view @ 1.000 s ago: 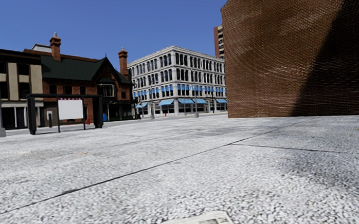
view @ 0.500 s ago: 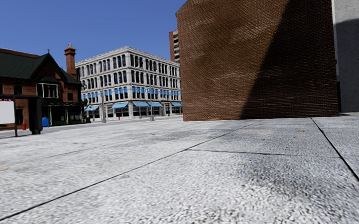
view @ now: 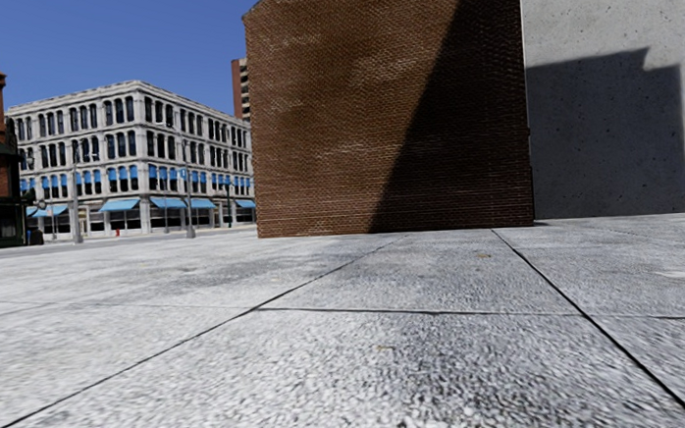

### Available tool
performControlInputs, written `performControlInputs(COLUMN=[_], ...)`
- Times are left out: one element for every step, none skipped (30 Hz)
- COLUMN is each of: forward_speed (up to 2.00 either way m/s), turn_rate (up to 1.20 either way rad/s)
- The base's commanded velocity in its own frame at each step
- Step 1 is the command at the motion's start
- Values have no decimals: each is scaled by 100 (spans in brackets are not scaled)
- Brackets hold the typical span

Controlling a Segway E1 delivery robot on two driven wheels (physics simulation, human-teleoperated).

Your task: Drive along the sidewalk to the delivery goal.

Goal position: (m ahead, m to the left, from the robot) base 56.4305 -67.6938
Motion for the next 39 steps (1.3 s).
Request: performControlInputs(forward_speed=[166,172,177,179,179,181,185,190,190,193,200,200,200,200,200,200,200,200,200,200,200,200,200,200,200,200,200,200,200,200,200,200,200,200,200,200,200,200,200], turn_rate=[-58,-58,-58,-58,-58,-58,-58,-58,-58,-58,-58,-58,-58,-58,-58,-58,-58,-58,-58,-58,-58,-58,-58,-58,-58,-58,-58,-58,-58,-58,-58,-58,-58,-58,-58,-58,-58,-58,-58])
